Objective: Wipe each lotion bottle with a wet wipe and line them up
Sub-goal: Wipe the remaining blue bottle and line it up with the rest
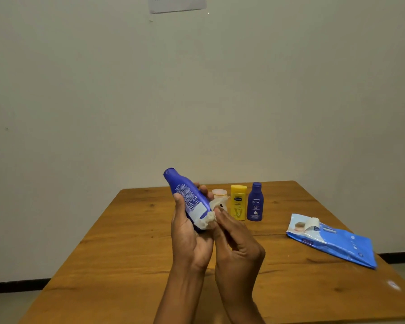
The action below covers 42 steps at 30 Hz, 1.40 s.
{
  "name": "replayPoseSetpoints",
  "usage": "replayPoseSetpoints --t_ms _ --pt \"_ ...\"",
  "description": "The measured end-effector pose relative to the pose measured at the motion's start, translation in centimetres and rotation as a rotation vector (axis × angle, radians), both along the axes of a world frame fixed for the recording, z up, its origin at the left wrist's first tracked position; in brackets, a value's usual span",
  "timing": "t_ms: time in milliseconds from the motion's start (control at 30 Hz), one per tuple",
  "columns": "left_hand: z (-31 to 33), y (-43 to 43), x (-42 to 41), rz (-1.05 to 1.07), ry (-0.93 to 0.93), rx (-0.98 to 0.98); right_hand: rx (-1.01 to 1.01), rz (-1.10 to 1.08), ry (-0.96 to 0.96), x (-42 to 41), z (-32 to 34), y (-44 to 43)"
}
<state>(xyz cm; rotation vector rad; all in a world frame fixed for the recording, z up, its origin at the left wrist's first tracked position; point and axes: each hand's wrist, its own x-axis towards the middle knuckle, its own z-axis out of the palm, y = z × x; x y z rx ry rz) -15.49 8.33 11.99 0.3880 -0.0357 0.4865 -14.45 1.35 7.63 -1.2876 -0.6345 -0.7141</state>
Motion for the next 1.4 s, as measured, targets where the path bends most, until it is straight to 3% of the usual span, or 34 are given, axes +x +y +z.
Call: replayPoseSetpoints --t_ms 133,433,600,867,1033,1300,1400 --pt "0.0 -1.1 0.1 0.000 0.024 -0.076 0.038 -0.031 0.022 1.1 2.1 -0.4" --pt "0.1 -0.7 0.2 -0.057 -0.029 -0.224 -0.137 0.083 0.047 0.9 1.8 -1.0" --pt "-0.2 -1.3 0.5 -0.035 0.001 -0.192 0.010 0.127 0.056 2.0 4.2 -1.6" --pt "-0.3 -0.4 0.0 -0.108 -0.089 -0.240 -0.191 0.113 0.002 0.6 1.6 -0.8" --pt "-0.4 -0.6 0.3 -0.075 -0.024 -0.200 -0.142 0.030 -0.035 1.7 3.5 -1.1" --pt "-1.0 0.0 0.2 -0.119 -0.048 -0.253 -0.256 0.081 -0.005 0.9 0.7 -0.6" --pt "-1.5 0.0 0.1 -0.120 -0.030 -0.224 -0.193 0.083 0.025 1.3 1.7 -0.6"
